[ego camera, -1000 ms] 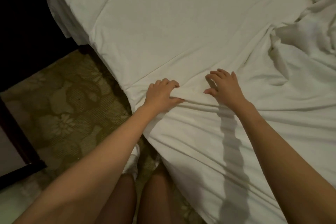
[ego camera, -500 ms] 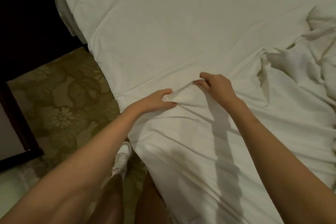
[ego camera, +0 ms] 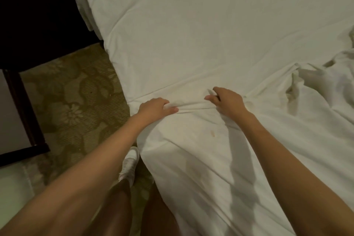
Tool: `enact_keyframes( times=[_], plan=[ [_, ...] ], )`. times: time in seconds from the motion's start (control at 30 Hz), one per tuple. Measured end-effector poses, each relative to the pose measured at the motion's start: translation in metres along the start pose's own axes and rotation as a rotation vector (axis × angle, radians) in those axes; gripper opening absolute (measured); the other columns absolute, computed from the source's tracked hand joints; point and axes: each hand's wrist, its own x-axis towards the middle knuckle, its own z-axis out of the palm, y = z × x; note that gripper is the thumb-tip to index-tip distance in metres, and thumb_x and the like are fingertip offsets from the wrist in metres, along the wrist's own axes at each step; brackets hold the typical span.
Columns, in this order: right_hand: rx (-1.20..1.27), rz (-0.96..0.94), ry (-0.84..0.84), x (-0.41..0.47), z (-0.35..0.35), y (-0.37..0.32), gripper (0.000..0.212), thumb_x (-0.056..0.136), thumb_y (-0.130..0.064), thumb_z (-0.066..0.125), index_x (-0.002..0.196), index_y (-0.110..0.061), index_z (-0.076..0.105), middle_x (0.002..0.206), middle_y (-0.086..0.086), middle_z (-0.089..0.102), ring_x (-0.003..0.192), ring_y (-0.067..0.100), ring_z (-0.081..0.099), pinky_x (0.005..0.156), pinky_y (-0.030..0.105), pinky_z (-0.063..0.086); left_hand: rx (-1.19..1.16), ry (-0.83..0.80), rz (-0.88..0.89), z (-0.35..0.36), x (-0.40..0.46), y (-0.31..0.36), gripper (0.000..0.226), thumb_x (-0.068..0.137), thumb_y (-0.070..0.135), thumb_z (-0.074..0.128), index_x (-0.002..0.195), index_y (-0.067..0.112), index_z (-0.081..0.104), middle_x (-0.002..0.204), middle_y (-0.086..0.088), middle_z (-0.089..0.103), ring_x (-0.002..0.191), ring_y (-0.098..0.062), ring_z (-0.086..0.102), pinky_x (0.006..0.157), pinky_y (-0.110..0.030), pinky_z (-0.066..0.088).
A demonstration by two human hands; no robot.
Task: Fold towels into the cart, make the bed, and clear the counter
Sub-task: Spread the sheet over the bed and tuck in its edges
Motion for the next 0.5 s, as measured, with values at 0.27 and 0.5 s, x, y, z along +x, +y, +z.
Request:
enact_keyframes(
  times=[0.27,0.5],
  plan=[
    [0.135,-0.072,0.277,0.041,-0.031,-0.042,0.027,0.097,-0.033,0.049,0.079,-0.013,0.043,0.079,0.013,0.055,0.079,0.033,0.053,0.065,0.033,0.023,-0.232,0.279,0.048,-0.044,0.005,-0.015,0.049,0.087,0.049,0.06,0.057,0.015,0.041,0.054,0.003,0.04,0.054,-0.013,0.041,0.053,-0.033,0.023],
    [-0.011,-0.058,0.153,0.075,-0.011,-0.069,0.032,0.094,-0.031,0.052,0.117,-0.01,0.057,0.114,0.013,0.056,0.11,0.033,0.049,0.09,0.04,0.031,0.015,0.325,-0.127,-0.087,0.015,-0.045,0.031,0.087,0.05,0.058,0.1,0.021,0.055,0.096,0.001,0.059,0.092,-0.022,0.057,0.071,-0.032,0.036]
  ],
)
